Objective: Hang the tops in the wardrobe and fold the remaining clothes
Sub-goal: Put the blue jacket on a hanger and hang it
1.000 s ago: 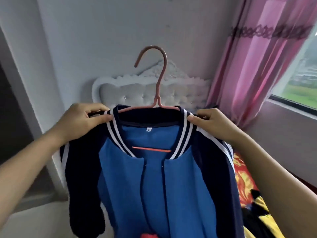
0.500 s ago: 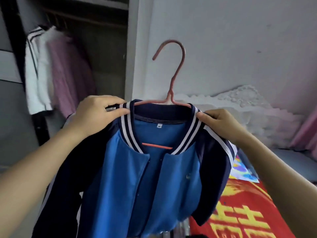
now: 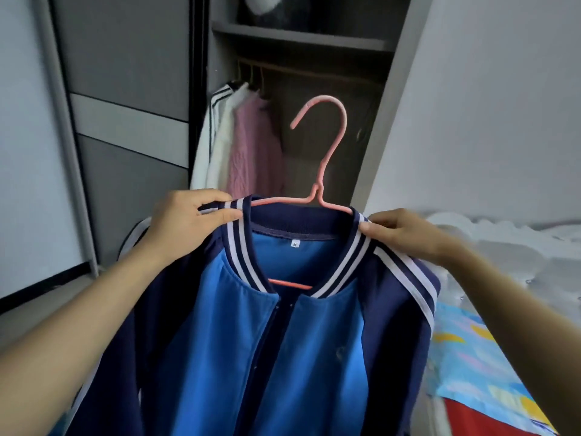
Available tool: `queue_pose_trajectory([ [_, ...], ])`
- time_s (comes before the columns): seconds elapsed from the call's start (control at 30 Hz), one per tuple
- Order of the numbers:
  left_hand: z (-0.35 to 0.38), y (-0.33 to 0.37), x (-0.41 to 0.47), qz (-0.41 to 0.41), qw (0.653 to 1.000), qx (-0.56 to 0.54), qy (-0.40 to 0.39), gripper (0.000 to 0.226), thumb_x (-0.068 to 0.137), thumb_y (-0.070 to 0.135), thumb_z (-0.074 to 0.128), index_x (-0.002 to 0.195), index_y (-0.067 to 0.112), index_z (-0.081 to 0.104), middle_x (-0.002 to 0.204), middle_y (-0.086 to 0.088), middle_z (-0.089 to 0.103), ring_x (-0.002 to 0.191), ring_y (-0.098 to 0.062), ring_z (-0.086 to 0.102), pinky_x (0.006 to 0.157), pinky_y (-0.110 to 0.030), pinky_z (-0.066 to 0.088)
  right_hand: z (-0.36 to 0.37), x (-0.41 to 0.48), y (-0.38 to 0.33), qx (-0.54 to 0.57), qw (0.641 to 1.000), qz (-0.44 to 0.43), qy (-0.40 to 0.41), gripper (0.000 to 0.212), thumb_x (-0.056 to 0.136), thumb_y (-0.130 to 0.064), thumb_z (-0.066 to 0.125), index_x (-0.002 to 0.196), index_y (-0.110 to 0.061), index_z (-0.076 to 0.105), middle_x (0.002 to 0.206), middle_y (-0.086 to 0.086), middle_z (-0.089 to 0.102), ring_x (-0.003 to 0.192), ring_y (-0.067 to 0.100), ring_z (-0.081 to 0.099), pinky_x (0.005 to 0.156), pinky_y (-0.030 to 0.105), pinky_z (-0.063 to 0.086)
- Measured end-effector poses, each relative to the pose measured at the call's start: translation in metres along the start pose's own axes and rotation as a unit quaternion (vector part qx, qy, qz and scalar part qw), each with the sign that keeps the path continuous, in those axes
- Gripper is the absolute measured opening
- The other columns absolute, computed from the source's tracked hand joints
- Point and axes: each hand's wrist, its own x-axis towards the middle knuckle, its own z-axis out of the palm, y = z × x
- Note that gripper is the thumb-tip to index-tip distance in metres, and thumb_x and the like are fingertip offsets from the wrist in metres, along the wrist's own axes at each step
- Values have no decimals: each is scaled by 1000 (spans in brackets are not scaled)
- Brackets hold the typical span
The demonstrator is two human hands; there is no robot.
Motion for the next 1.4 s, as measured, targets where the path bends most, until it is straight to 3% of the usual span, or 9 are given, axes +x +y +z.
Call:
queue_pose_trajectory([
  [0.17, -6, -31, 2, -41, 999, 5, 25, 18, 75, 11, 76, 93, 10, 73, 77, 16, 65, 66, 21, 54, 69, -1, 40, 35, 66, -20, 12, 992, -122, -25, 17, 79, -47, 53, 86, -34, 60, 72, -17, 57, 64, -6, 49, 65, 6, 38],
  [0.3, -6, -55, 21, -53, 997, 41, 42, 15, 74, 13, 77, 82, 25, 73, 65, 33, 62, 67, 23, 53, 66, -1, 39, 58, 118, -22, 20, 980, -177, -92, 38, 94, -30, 48, 65, -6, 50, 63, -2, 37, 59, 6, 33, 58, 19, 32],
  [0.43, -4, -80, 53, -41, 998, 54, 5, 44, 75, 8, 75, 67, 50, 64, 70, 31, 65, 67, 14, 57, 67, -5, 42, 62, 172, -3, 79, 968, -196, -136, 39, 90, -35, 47, 60, -10, 45, 62, -3, 36, 57, 5, 33, 56, 18, 31],
  [0.57, 11, -100, 90, -60, 993, 88, -53, 33, 76, 12, 75, 68, 44, 69, 77, 22, 69, 74, 3, 62, 74, -16, 46, 67, 218, 26, 135, 958, -206, -150, 38, 81, -42, 48, 59, -12, 46, 59, -3, 36, 56, 6, 33, 55, 16, 32],
  [0.73, 43, -123, 155, -75, 985, 109, -112, 16, 77, 18, 74, 77, 33, 69, 80, 14, 72, 78, -3, 65, 76, -22, 48, 54, 276, 62, 194, 953, -181, -144, 34, 79, -40, 51, 57, -14, 52, 54, -10, 41, 52, 2, 37, 54, 15, 34],
  [0.83, 68, -143, 179, -79, 979, 117, -144, 4, 79, 26, 71, 82, 23, 72, 81, 6, 72, 81, -10, 66, 77, -30, 49, 51, 298, 90, 213, 954, -152, -146, 42, 80, -39, 52, 65, -1, 57, 62, 3, 46, 60, 14, 41, 59, 21, 36],
  [1.03, 115, -203, 210, -36, 956, 268, -114, 36, 84, 34, 65, 119, 26, 63, 106, 12, 49, 108, -10, 36, 98, -36, 32, 64, 338, 151, 261, 955, -12, -139, 40, 92, -26, 52, 86, 13, 61, 74, 15, 54, 66, 22, 47, 62, 26, 40],
  [1.23, 135, -266, 247, -64, 963, 256, -47, 22, 87, 23, 65, 107, 16, 70, 117, -3, 54, 117, -21, 37, 100, -30, 27, 70, 379, 185, 257, 957, 88, -102, 33, 92, -25, 55, 68, -3, 62, 63, 8, 58, 53, 10, 52, 54, 20, 42],
  [1.4, 161, -331, 301, -83, 970, 225, -34, 19, 88, 24, 63, 104, 18, 71, 120, -5, 54, 118, -22, 35, 95, -24, 23, 66, 421, 209, 227, 958, 171, -34, 34, 92, -24, 55, 85, 6, 69, 76, 17, 67, 67, 21, 60, 65, 28, 48],
])
